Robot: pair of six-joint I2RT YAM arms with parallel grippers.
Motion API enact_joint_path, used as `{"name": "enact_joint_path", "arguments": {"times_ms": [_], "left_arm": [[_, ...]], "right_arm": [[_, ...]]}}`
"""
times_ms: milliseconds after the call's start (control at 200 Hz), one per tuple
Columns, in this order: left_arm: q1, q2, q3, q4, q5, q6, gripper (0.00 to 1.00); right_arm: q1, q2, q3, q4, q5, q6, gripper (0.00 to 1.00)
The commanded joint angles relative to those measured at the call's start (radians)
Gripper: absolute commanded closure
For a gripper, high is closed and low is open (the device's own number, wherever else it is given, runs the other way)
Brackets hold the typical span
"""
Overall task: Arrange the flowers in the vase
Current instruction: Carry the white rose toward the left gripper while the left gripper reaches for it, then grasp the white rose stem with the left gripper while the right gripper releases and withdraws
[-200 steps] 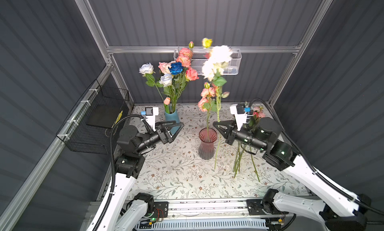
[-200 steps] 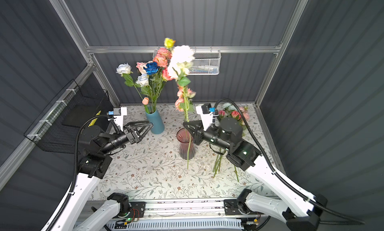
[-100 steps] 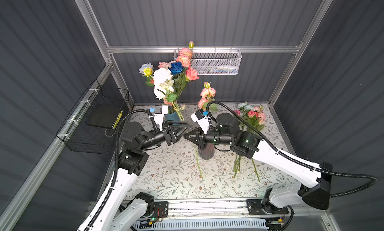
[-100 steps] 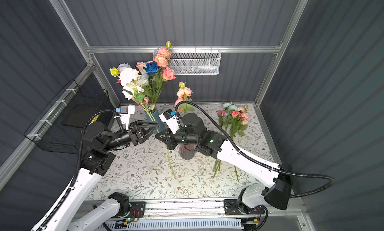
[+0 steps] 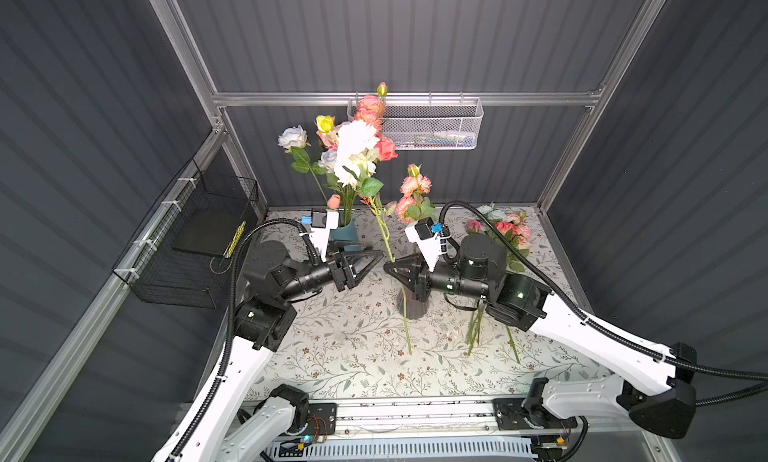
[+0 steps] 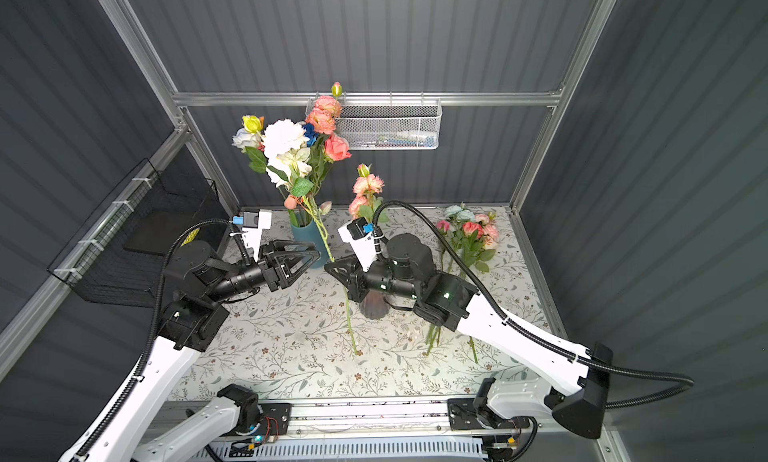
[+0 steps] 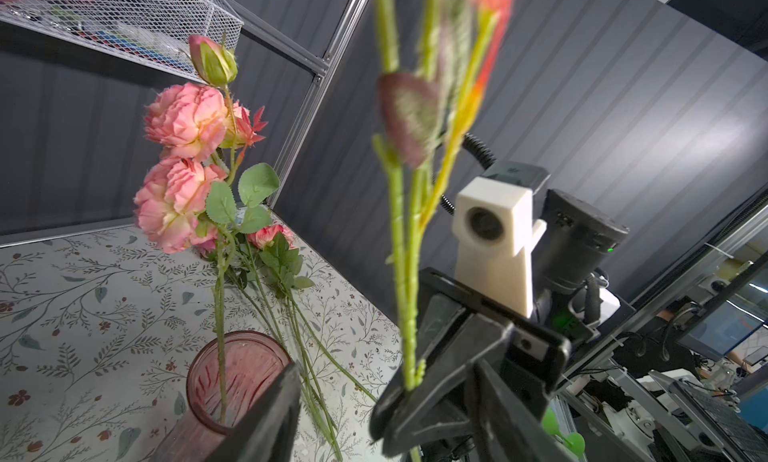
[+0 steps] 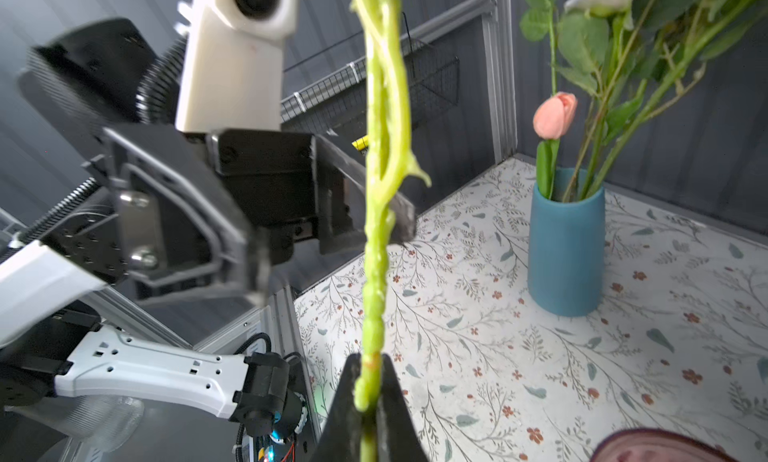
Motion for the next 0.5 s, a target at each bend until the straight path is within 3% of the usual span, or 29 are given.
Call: {"name": "enact_joint_path", "arguments": {"times_ms": [0,170,305,345,380,435,495], "left_arm": [[0.000,0.006,0.013,0.032,0.003,0.000,0.44],[-0.001,0.009,0.033,0.037,0.010,0.010,0.65],[-0.001,0.014,0.061,-0.015,-0.006,0.050,0.92],[-0.001,0.015,0.071,-0.037,-0.023,0.066,1.00],[-0.001,0.017,0.082,-0.053,-0.038,0.082,1.00],[-0.001,0.026,0.101,-0.071,-0.062,0.097,1.00],[-0.001,0.041,0.125,-0.073,-0.087,0.107,1.00]], "right_arm": [[0.018,0.042,0.027,0.031,-0.057,-0.016,1.00],[0.036,0.098,0.065,0.010,-0.131,-0.018,1.00],[0.036,0.093,0.048,0.012,-0.110,-0.018,1.00],[0.034,0.083,0.038,0.009,-0.094,-0.019,0.90],[0.032,0.070,0.029,0.005,-0.084,-0.025,0.81],[0.028,0.043,0.011,-0.005,-0.047,-0.034,0.58],[0.017,-0.001,-0.020,-0.008,-0.010,-0.041,0.47]]}}
